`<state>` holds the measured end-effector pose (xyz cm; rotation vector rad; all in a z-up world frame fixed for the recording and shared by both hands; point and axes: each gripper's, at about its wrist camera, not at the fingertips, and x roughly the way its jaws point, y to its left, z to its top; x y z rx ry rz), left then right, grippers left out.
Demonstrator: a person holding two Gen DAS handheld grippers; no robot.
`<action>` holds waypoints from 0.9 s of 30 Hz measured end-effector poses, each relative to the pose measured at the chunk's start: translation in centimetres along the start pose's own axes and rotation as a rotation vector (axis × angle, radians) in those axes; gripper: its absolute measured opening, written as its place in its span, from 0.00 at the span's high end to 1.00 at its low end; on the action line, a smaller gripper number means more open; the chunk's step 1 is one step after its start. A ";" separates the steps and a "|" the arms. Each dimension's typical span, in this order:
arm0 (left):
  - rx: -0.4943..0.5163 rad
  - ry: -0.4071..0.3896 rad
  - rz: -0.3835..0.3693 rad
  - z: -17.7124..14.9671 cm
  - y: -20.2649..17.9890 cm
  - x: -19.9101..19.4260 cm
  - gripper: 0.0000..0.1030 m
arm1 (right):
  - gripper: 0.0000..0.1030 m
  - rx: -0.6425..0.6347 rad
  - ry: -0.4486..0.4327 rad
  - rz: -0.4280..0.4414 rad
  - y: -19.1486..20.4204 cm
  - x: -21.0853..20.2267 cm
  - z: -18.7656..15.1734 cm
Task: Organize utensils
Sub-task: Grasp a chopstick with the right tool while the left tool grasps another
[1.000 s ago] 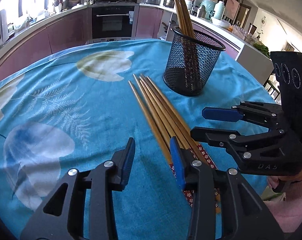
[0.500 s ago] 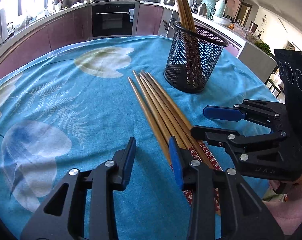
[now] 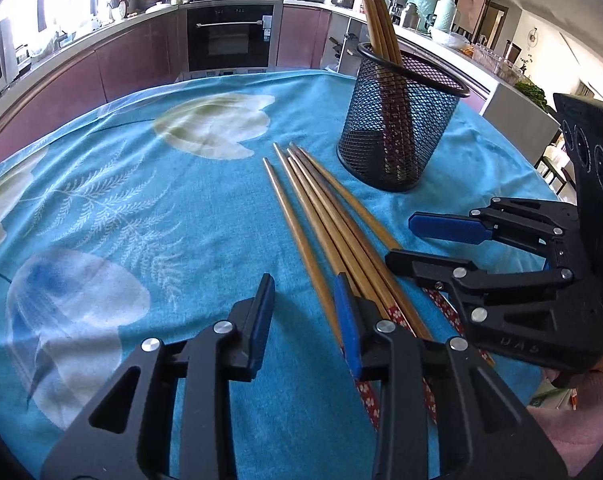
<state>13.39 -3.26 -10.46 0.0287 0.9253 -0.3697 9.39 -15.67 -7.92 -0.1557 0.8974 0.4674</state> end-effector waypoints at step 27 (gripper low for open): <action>-0.045 -0.028 -0.041 -0.6 0.1 -1.0 0.93 | 0.94 0.084 -0.023 0.168 -1.4 -1.5 0.0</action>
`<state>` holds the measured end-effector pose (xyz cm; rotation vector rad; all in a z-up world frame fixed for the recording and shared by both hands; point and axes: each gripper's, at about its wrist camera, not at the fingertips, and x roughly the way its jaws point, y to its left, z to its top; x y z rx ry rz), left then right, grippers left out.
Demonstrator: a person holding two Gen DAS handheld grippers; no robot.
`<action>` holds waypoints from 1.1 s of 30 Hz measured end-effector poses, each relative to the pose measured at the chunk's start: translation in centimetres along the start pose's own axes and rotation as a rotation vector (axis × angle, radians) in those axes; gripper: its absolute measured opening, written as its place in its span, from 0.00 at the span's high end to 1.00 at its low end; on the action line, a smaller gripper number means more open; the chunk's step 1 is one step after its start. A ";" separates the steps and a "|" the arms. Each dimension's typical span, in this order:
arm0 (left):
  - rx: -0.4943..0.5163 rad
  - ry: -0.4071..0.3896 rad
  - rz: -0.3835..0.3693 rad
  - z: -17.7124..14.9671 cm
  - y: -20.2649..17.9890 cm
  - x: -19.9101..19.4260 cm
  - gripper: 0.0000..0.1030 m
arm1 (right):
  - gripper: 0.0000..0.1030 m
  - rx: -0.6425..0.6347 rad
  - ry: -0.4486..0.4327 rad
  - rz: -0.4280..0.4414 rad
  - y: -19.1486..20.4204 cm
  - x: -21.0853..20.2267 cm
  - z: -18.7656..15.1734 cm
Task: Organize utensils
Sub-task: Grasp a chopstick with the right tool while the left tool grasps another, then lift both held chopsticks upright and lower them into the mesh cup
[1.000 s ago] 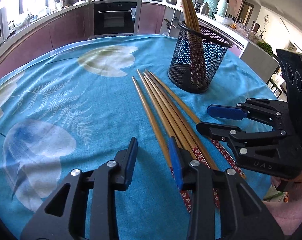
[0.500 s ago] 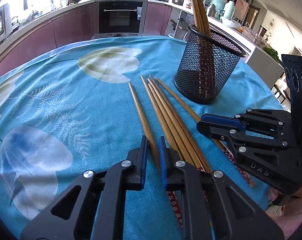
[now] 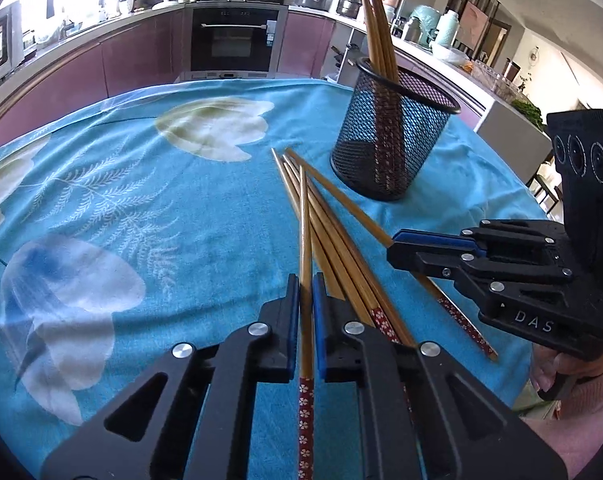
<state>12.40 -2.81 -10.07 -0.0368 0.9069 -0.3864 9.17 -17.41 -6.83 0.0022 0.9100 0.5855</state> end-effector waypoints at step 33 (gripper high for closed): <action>0.020 -0.094 -0.077 3.4 -0.6 -3.8 0.92 | 0.94 -0.016 -0.153 0.020 -0.7 -4.7 1.7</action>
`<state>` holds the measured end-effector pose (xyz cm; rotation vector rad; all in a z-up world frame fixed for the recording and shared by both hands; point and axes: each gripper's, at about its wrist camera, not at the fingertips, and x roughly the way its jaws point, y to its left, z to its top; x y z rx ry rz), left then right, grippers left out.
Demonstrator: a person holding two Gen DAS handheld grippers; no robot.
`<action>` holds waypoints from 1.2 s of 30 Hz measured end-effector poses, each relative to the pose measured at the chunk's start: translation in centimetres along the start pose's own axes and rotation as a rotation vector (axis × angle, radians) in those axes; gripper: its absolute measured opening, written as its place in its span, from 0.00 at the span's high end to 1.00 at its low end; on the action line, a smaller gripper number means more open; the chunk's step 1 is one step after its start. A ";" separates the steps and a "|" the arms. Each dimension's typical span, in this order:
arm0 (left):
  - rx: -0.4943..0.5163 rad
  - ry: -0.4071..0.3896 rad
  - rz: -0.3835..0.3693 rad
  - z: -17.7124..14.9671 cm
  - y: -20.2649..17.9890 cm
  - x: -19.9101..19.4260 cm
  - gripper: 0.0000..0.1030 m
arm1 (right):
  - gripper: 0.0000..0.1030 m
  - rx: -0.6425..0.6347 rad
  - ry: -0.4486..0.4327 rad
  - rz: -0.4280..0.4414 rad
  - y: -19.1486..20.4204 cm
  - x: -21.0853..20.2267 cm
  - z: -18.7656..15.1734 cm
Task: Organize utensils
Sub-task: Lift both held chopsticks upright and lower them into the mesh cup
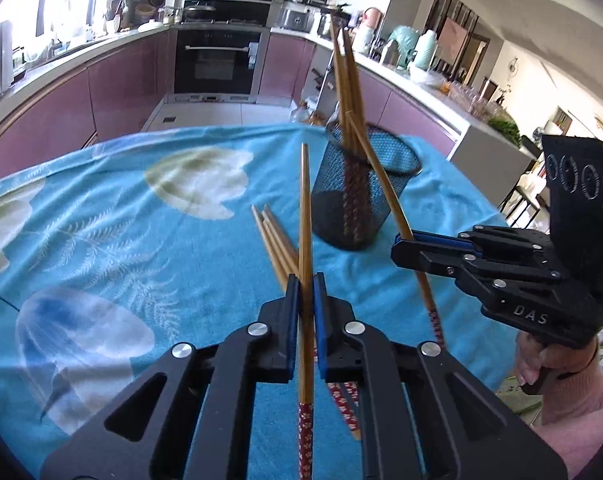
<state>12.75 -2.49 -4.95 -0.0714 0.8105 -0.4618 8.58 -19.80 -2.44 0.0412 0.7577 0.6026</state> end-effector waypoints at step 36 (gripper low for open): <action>0.012 -0.325 -0.125 13.3 -4.2 -6.6 0.92 | 0.94 -0.022 -0.318 -0.064 -4.0 -8.1 9.8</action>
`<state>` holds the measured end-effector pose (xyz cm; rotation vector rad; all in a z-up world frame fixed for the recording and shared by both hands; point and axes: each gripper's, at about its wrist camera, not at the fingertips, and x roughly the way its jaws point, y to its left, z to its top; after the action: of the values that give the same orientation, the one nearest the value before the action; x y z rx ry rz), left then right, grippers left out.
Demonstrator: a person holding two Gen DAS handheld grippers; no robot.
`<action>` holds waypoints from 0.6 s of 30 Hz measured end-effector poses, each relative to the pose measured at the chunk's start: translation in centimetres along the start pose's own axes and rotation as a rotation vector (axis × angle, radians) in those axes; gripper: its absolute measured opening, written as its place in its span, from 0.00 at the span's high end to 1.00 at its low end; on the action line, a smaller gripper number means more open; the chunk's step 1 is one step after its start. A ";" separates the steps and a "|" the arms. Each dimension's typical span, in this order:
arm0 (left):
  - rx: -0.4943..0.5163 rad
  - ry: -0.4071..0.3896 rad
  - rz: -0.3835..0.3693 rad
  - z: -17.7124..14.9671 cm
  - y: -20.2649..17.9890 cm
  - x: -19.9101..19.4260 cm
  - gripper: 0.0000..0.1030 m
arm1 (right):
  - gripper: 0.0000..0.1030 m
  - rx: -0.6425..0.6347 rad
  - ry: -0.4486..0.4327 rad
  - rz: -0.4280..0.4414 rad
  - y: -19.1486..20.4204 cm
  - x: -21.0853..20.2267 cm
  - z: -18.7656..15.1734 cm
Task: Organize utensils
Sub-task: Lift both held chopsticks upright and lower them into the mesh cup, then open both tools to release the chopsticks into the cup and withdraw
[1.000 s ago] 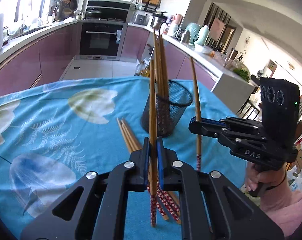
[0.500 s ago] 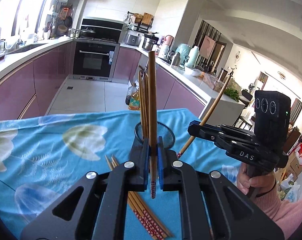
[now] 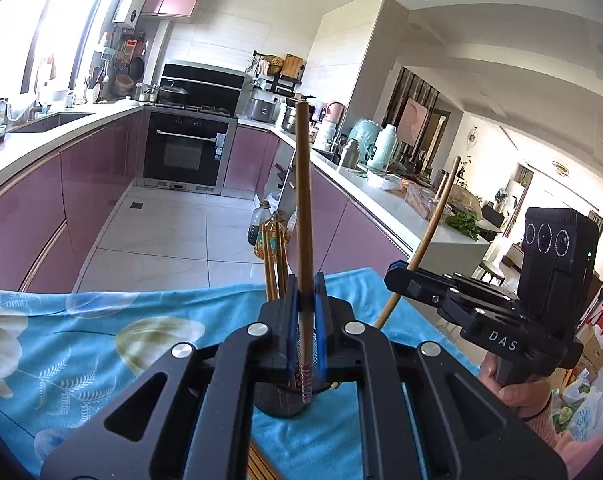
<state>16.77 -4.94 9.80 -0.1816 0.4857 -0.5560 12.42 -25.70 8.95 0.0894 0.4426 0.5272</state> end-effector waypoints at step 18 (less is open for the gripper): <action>0.065 0.122 0.077 -1.7 -0.5 5.6 0.92 | 0.94 0.017 0.136 -0.010 -1.1 3.8 -1.4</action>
<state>19.89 -8.46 6.25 -0.0670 0.5897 -0.5083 15.26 -24.72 6.02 0.0685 0.5798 0.5219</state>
